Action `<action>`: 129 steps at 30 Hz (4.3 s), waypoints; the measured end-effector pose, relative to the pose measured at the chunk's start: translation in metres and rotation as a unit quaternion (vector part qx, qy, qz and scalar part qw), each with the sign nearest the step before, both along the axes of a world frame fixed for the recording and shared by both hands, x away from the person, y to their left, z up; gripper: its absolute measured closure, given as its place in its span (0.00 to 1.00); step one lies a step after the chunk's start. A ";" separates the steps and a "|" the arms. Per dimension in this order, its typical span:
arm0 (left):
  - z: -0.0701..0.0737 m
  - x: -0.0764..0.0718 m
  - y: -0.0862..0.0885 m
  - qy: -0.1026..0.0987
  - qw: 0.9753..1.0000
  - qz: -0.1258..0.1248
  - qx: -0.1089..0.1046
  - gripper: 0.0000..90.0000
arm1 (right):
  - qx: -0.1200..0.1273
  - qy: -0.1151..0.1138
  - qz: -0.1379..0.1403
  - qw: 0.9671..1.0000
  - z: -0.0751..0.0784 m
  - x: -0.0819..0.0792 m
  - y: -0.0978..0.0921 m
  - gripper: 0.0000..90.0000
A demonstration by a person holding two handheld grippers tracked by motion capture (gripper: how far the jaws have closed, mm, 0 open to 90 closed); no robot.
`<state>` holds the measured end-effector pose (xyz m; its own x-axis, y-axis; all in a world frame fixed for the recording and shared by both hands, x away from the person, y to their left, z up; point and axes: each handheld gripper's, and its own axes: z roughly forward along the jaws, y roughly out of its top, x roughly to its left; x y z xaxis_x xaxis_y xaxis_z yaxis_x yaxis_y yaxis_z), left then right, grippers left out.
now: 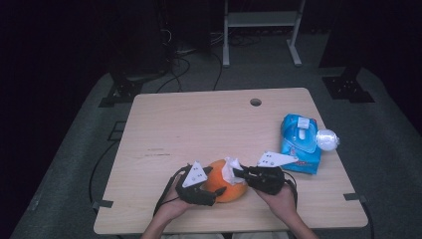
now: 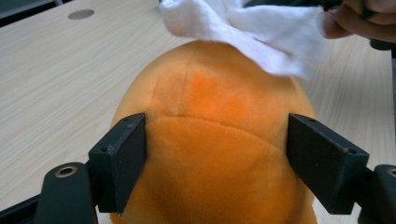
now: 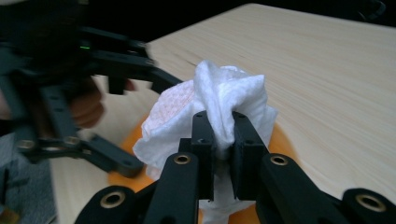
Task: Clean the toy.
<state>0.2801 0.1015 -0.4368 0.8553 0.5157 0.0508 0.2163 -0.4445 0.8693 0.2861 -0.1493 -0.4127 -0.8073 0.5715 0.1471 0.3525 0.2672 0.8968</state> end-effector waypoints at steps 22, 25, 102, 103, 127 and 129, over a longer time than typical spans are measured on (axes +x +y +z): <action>0.008 0.003 0.012 0.028 0.998 0.019 -0.049 0.18 | -0.034 -0.014 -0.051 0.998 -0.007 0.005 -0.008 0.90; 0.004 0.004 0.007 0.042 0.998 0.012 -0.043 0.21 | -0.030 -0.003 -0.068 0.997 -0.008 0.009 -0.016 0.90; -0.009 0.008 -0.007 0.080 0.993 0.053 -0.069 0.10 | -0.066 -0.009 -0.036 0.997 0.002 0.007 -0.012 0.90; -0.010 0.008 -0.010 0.091 0.992 0.049 -0.070 0.10 | -0.062 -0.010 -0.038 0.997 0.001 0.004 -0.014 0.90; -0.019 -0.010 -0.037 0.010 0.999 0.031 -0.022 0.27 | -0.088 -0.027 -0.015 0.996 0.010 -0.022 -0.016 0.91; -0.019 -0.013 -0.041 -0.004 1.000 0.026 -0.009 0.29 | -0.100 -0.041 0.006 0.994 0.009 -0.029 -0.001 0.90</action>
<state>0.2669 0.0604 -0.4554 0.8266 0.5607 0.0471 0.2325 -0.4166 0.8789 0.2567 -0.1502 -0.4036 -0.8192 0.5725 -0.0344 0.2766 0.4468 0.8508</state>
